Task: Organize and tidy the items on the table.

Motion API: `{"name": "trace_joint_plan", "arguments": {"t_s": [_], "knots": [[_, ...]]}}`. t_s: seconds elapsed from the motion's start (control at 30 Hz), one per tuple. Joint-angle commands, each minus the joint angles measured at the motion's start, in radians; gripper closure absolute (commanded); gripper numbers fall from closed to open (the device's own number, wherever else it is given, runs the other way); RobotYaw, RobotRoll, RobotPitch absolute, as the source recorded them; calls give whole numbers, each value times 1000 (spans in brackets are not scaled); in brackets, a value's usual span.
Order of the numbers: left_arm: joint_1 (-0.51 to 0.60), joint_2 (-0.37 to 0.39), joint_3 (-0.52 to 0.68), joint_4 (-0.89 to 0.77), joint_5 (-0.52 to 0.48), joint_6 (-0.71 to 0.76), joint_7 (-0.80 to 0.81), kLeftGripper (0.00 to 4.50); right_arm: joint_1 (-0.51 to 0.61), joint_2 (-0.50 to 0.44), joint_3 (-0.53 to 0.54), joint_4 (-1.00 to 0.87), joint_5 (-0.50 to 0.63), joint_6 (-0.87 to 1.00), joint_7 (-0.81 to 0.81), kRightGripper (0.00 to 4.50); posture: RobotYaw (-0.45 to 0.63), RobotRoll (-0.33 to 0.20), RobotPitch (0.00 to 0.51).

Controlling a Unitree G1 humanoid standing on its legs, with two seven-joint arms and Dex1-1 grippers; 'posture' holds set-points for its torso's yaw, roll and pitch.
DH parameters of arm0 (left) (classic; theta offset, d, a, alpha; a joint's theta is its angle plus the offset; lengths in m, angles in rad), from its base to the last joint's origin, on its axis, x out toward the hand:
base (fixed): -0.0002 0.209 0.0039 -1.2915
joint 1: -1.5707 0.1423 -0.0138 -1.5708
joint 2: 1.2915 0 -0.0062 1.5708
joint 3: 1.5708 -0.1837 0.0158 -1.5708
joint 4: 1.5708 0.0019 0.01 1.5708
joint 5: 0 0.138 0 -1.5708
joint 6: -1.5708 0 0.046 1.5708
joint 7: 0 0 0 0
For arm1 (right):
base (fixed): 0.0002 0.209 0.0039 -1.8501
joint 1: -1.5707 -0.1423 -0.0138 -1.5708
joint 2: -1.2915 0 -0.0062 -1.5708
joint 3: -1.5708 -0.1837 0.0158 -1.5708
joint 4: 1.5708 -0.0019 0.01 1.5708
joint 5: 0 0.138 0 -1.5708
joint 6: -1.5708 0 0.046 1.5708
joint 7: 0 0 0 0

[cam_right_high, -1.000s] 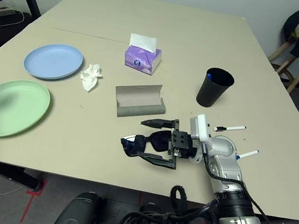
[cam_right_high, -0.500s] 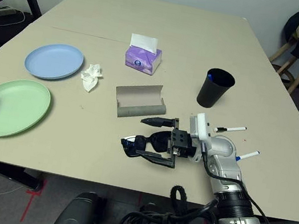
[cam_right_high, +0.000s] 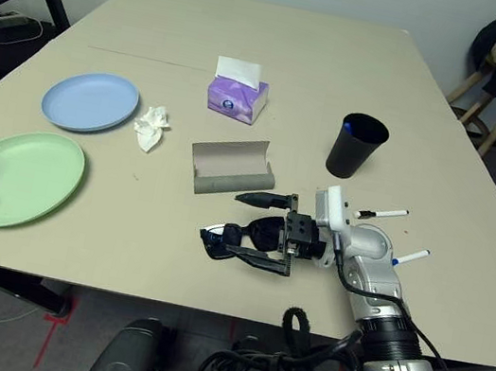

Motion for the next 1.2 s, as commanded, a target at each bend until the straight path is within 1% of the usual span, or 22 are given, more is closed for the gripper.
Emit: {"name": "trace_joint_plan", "arguments": {"t_s": [0.03, 0.3, 0.43, 0.53, 0.67, 0.8, 0.87, 0.97, 1.03, 1.2], "knots": [[14, -15, -1, -13, 0, 26, 2, 4484, 7, -8, 2, -7, -2, -2, -5, 0, 153, 0, 63], [-14, -54, 80, -71, -45, 82, 59, 4484, 9, -8, 4, -4, -5, -5, -7, 0, 157, 0, 64], [-5, -69, 131, -139, -77, 162, 91, 4484, 10, -6, 5, -6, -5, -4, -9, 0, 157, 0, 62], [-12, -74, 179, -188, -109, 249, 119, 4484, 9, -4, 5, -5, -6, -5, -11, 0, 157, 0, 62], [-62, -66, 230, -233, -147, 332, 152, 4484, 3, -2, 6, 2, -8, -6, -15, 0, 162, 0, 62], [-114, -59, 240, -250, -157, 369, 169, 4484, 0, 1, 7, 4, -9, -6, -18, 0, 164, 0, 62], [-144, -61, 238, -248, -159, 371, 175, 4484, 0, 3, 8, 5, -10, -6, -20, 0, 164, 0, 62], [-223, -80, 217, -206, -147, 344, 201, 4484, -7, 12, 0, 10, -11, -7, -38, 0, 161, 0, 61], [-260, -93, 203, -177, -135, 321, 217, 4484, -15, 24, -15, 17, -8, 0, -74, 0, 165, 0, 60], [-362, -163, 154, -95, -94, 218, 294, 4484, -41, 60, -55, 22, -2, 53, -213, 0, 160, 0, 58]]}}
